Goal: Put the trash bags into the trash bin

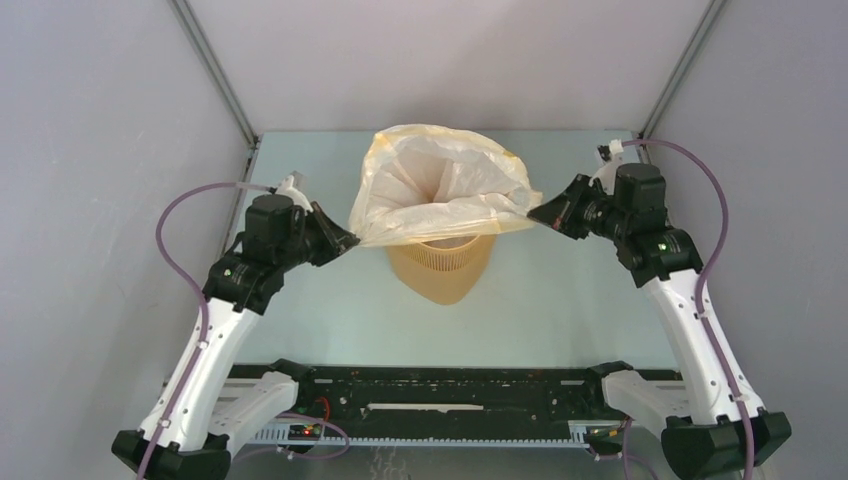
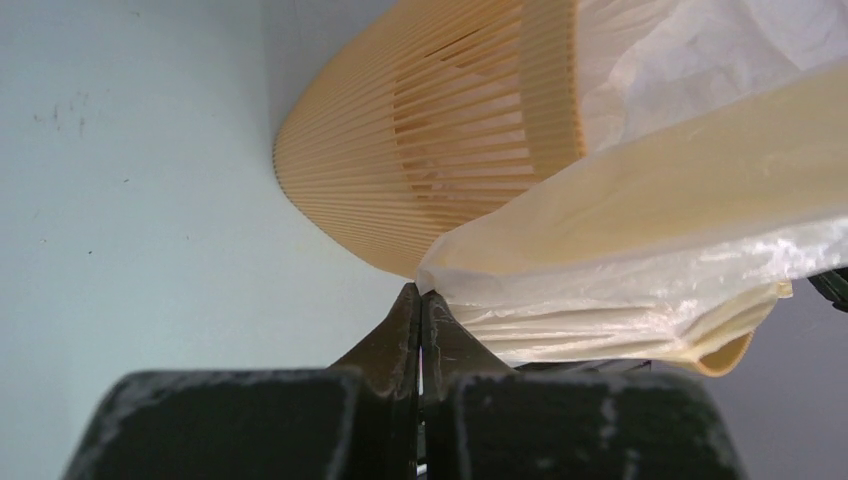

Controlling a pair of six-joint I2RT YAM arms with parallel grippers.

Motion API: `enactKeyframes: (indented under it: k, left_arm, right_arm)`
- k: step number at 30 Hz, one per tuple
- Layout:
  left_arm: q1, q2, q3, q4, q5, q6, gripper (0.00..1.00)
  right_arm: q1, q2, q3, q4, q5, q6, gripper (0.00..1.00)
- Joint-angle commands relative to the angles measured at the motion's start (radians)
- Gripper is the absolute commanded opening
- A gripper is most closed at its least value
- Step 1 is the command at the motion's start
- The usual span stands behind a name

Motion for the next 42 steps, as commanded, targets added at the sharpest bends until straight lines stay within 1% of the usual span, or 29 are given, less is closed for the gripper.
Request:
enactKeyframes:
  k: [1,3,5,8,12,15,20,24,30,32,36,37,39,42]
  left_arm:
    - [0.021,-0.057,0.107,-0.048,0.008,0.012,0.00]
    - [0.021,-0.046,0.133,-0.068,0.006,0.019,0.00]
    - [0.022,-0.022,0.150,-0.090,-0.026,0.039,0.00]
    - [0.038,0.016,0.170,-0.091,-0.057,0.061,0.00]
    - [0.080,0.072,0.208,-0.061,-0.082,0.089,0.00]
    - [0.116,0.129,0.229,-0.050,-0.069,0.094,0.00]
    - [0.134,0.183,0.223,-0.038,-0.054,0.100,0.00]
    - [0.142,0.138,0.226,-0.058,-0.026,0.090,0.00]
    - [0.143,0.055,0.242,-0.142,-0.080,0.094,0.00]
    - [0.144,0.056,0.253,-0.174,-0.094,0.107,0.00]
    - [0.145,0.074,0.234,-0.174,-0.126,0.123,0.00]
    - [0.145,0.087,0.231,-0.161,-0.120,0.126,0.00]
    - [0.145,0.123,0.229,-0.120,-0.099,0.121,0.00]
    - [0.145,0.181,0.210,-0.017,-0.057,0.111,0.01]
  right_arm:
    - [-0.030,-0.102,0.003,-0.009,-0.057,0.005,0.00]
    - [-0.025,-0.106,0.001,-0.014,-0.115,0.056,0.00]
    - [-0.004,-0.098,0.001,-0.033,-0.140,0.083,0.00]
    - [0.039,-0.112,0.002,-0.066,-0.117,0.075,0.00]
    - [0.040,-0.144,-0.021,-0.128,-0.103,0.046,0.00]
    - [0.041,-0.170,-0.071,-0.137,-0.116,0.045,0.00]
    - [0.042,-0.193,-0.124,-0.166,-0.118,0.034,0.00]
    - [0.044,-0.232,-0.124,-0.189,-0.148,0.026,0.00]
    - [0.043,-0.256,-0.124,-0.225,-0.185,0.029,0.00]
    - [0.040,-0.261,-0.124,-0.236,-0.185,0.023,0.00]
    - [0.038,-0.246,-0.124,-0.265,-0.143,-0.017,0.00]
    - [0.038,-0.237,-0.125,-0.257,-0.116,-0.029,0.00]
    - [0.033,-0.206,-0.138,-0.181,-0.084,-0.051,0.00]
    - [0.013,-0.117,-0.127,-0.045,-0.059,-0.072,0.00]
